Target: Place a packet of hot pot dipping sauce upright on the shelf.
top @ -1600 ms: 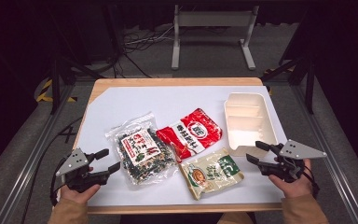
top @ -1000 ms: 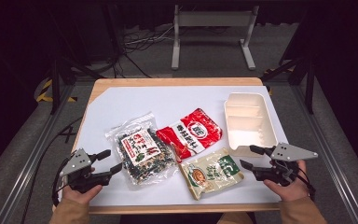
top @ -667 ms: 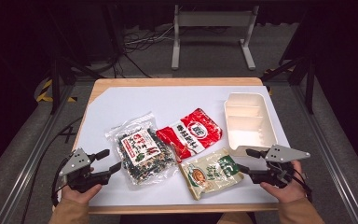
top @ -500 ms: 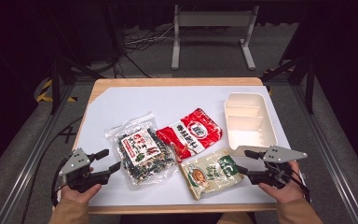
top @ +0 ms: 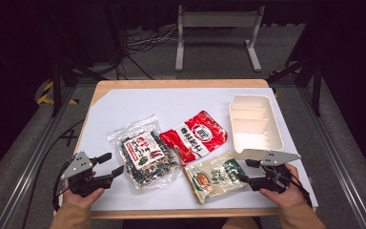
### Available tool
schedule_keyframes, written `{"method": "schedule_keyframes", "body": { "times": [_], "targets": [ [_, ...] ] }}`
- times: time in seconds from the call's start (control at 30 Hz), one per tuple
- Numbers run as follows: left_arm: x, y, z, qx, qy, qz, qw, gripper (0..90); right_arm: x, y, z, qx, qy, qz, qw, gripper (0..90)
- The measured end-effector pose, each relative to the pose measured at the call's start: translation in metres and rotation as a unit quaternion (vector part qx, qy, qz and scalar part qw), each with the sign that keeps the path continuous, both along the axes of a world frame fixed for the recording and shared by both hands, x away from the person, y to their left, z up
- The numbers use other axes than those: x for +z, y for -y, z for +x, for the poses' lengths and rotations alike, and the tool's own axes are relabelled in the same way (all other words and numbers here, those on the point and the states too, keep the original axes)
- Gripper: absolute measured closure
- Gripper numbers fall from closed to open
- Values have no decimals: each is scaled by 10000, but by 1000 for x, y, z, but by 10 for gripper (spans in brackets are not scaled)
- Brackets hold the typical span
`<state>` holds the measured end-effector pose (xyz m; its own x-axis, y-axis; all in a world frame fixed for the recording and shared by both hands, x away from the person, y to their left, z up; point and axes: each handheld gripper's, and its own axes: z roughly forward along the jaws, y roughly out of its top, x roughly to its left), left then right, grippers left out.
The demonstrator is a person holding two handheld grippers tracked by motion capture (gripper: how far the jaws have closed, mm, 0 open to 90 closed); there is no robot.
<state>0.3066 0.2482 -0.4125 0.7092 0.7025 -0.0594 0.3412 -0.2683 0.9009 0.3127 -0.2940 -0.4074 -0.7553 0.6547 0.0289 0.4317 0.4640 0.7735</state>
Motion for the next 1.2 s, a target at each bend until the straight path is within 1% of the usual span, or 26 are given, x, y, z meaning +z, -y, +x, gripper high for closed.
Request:
{"method": "schedule_keyframes", "body": {
  "times": [0.1, 0.27, 0.3, 0.37, 0.53, 0.73, 0.83, 0.9, 0.97, 1.1, 1.2],
  "targets": [
    [0, 0, 1, -4, 25, -11, 10000, 335, -3, -1, 2, 10, -122, -62, 9999, 357],
    [-1, 1, 1, -15, -7, 1, 10000, 335, -8, -3, 4, 46, -288, -107, 9995, 361],
    [-1, 1, 1, -15, -7, 1, 10000, 335, -8, -3, 4, 46, -288, -107, 9995, 361],
    [-1, 1, 1, -18, -24, -5, 10000, 335, -9, -4, 5, 49, -397, -106, 9991, 359],
    [-1, 1, 1, -20, -26, -4, 10000, 335, -12, -5, 6, 94, -551, -104, 9984, 345],
    [-1, 1, 1, -21, -35, 34, 10000, 335, -16, -6, 8, 128, -770, -118, 9969, 323],
    [-1, 1, 1, -13, -33, 29, 10000, 335, -17, -6, 9, 100, -835, -133, 9964, 319],
    [-1, 1, 1, -12, -32, 31, 10000, 335, -19, -6, 11, 53, -908, -161, 9957, 318],
    [-1, 1, 1, -12, -18, 27, 10000, 335, -20, -5, 12, 66, -1012, -152, 9947, 317],
    [-1, 1, 1, -11, -33, 34, 10000, 335, -21, -7, 12, 116, -1072, -137, 9941, 321],
    [-1, 1, 1, -8, -32, 26, 10000, 335, -21, -9, 12, 161, -1121, -129, 9935, 348]
  ]
}}
